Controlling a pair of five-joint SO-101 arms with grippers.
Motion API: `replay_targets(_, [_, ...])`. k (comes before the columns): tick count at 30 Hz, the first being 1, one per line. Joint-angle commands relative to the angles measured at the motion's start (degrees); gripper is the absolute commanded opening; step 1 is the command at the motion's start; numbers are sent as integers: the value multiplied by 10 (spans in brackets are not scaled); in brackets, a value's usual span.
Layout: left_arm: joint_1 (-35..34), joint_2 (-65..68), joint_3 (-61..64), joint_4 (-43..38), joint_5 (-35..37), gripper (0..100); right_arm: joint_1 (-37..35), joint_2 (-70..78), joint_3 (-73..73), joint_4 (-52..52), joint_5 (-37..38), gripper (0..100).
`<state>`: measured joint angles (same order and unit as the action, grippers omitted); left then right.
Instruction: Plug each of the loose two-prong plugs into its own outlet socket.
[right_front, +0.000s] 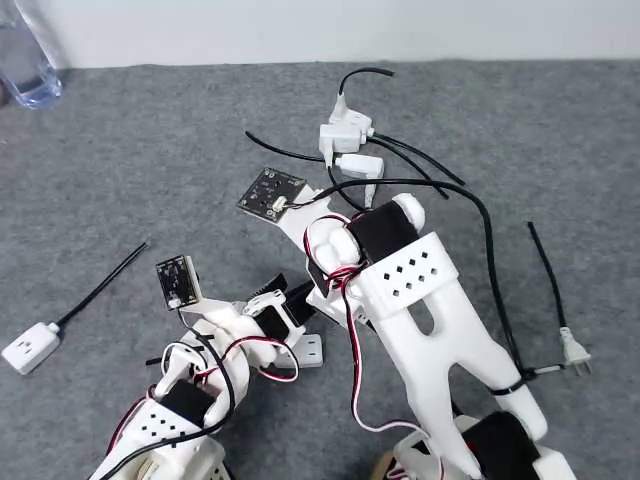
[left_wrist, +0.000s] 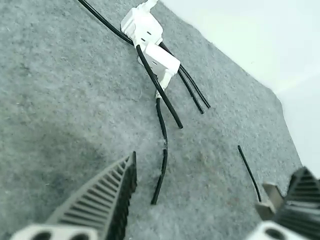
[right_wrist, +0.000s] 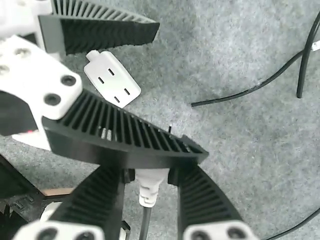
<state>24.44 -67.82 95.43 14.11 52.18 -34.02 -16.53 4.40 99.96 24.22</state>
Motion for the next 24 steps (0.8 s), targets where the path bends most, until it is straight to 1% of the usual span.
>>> replay_targets(1, [8, 5, 8, 8, 2, 431, -17, -11, -56, 6, 0, 8])
replay_targets(3, [12, 4, 8, 33, 0, 430, -17, -11, -56, 4, 0, 8])
replay_targets(7, [42, 4, 8, 99, -1, 430, -17, -11, -56, 4, 0, 8])
replay_targets(8, [44, 4, 8, 104, -1, 430, -17, -11, -56, 4, 0, 8])
replay_targets(12, [44, 4, 8, 105, -1, 430, -17, -12, -61, 5, 0, 8])
replay_targets(18, [44, 4, 8, 105, -19, 431, -17, -6, -113, 26, 1, 8])
replay_targets(24, [44, 3, 8, 103, -19, 433, -13, -4, -80, 25, 18, 8])
